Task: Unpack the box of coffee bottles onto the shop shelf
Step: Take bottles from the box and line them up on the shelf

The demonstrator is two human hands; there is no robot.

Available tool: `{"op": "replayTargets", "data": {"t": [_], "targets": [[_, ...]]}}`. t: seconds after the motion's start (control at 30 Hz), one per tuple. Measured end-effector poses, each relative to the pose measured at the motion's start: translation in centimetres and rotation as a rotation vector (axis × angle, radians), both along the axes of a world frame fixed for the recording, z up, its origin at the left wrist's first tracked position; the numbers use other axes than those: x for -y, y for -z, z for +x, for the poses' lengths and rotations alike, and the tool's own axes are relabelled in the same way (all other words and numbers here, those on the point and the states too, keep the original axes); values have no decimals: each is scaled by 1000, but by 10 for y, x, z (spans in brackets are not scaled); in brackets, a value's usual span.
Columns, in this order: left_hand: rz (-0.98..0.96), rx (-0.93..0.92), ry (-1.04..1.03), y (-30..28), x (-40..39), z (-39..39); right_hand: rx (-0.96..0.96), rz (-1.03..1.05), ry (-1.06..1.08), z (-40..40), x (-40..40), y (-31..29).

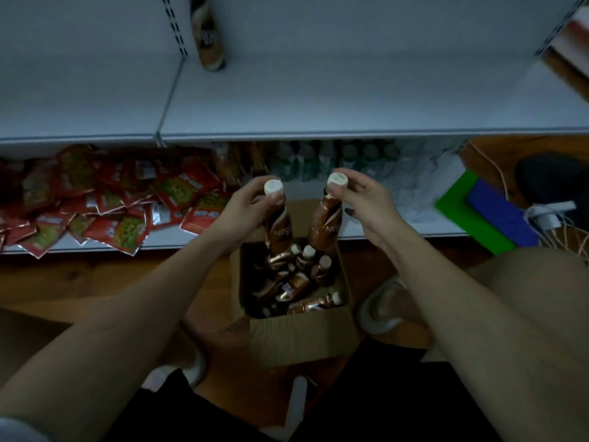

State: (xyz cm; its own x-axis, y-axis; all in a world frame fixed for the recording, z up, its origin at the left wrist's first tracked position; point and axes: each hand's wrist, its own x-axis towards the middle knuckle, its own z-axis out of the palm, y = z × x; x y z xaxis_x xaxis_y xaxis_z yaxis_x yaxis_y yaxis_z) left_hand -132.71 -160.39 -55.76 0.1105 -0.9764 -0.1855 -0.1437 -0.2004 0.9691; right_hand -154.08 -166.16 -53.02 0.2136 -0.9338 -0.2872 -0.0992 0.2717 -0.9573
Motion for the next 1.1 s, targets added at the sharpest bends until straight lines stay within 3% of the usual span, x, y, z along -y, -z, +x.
{"op": "replayTargets", "data": {"t": [0.53, 0.87, 1.1], "targets": [[-234, -88, -44, -154, 54, 46, 20, -296, 18, 56, 59, -165], [-279, 13, -185, -181, 125, 79, 24, -340, 43, 101, 123, -177], [-226, 140, -148, -176, 169, 125, 61, -368, 27, 155, 190, -166]]}}
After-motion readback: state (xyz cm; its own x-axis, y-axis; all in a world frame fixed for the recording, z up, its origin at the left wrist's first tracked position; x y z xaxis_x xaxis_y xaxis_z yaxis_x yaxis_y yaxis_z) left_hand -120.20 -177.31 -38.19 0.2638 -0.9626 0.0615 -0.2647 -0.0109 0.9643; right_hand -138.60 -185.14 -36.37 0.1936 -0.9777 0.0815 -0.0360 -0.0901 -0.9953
